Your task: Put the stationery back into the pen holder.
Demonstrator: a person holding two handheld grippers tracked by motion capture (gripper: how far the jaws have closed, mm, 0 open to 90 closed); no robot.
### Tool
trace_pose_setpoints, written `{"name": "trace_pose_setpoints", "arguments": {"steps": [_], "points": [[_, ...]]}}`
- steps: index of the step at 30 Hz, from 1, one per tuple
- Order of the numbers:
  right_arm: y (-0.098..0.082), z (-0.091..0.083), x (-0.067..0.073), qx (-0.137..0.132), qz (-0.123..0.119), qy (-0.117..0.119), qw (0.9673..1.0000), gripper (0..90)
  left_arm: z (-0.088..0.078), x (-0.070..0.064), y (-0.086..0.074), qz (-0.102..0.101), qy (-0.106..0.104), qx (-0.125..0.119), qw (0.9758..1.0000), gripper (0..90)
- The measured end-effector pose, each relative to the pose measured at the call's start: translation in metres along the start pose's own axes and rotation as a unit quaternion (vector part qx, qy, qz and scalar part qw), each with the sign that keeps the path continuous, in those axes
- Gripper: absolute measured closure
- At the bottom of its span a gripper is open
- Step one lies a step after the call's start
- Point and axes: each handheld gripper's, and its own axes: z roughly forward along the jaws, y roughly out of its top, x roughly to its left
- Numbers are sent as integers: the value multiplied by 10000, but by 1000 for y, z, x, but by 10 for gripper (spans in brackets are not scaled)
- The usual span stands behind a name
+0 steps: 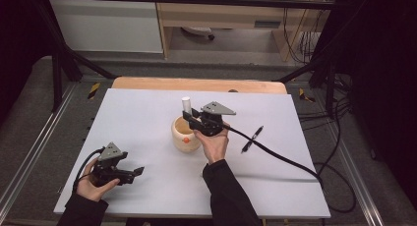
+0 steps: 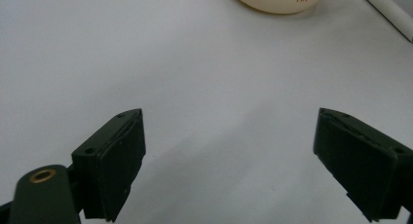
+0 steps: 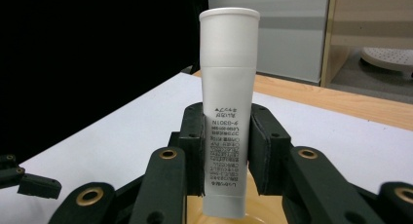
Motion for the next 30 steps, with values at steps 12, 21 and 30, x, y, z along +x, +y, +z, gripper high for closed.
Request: {"name": "trace_pose_setpoints", "arguments": {"steps": [12,21,30], "points": [[-22,12,-1,240,88,3,9997,704,0,0,0,-7,8,2,10000,120],[-31,12,-5,314,131,-44,9994,703,1,0,-1,2,4,24,10000,120],[-32,11,-4,306,51,-32,9995,678,1,0,-1,-10,-9,27,10000,121]]}}
